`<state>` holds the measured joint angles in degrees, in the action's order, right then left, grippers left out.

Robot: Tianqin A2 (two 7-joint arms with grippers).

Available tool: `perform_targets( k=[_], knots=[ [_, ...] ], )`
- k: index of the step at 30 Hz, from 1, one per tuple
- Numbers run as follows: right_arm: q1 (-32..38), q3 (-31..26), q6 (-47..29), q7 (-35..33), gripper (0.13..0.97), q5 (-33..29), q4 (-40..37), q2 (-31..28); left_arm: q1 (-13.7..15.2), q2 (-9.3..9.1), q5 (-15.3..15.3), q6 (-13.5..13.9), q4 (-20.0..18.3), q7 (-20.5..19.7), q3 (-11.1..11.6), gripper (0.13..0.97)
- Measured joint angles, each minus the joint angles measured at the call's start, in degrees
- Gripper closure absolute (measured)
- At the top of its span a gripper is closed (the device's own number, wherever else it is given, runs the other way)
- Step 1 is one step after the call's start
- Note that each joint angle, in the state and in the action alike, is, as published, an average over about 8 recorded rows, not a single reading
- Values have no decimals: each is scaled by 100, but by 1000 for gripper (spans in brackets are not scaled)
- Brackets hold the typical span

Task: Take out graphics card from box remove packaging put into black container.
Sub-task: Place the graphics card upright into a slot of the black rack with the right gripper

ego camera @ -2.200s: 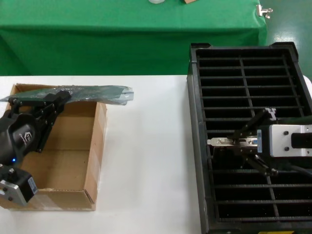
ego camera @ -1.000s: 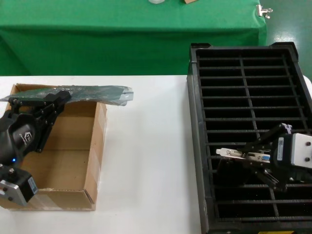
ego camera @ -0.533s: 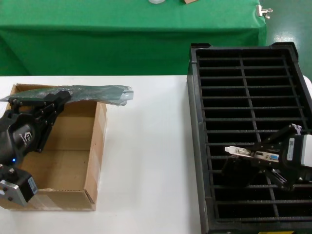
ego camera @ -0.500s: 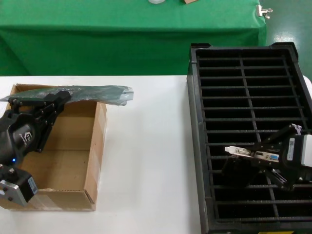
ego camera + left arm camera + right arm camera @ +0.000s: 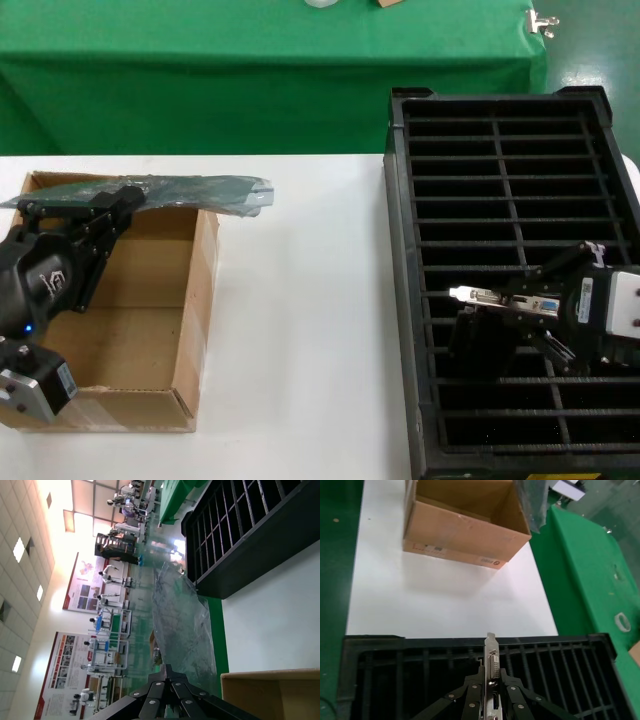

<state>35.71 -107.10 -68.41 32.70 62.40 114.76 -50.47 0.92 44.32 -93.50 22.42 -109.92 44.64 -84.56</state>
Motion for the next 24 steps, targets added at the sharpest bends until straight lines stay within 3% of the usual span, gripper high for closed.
perform_targets(
  k=[24],
  knots=[
    [-448, 157, 124, -24, 912, 77, 306, -163, 0, 0, 0, 0, 0, 0, 0, 958]
  ],
)
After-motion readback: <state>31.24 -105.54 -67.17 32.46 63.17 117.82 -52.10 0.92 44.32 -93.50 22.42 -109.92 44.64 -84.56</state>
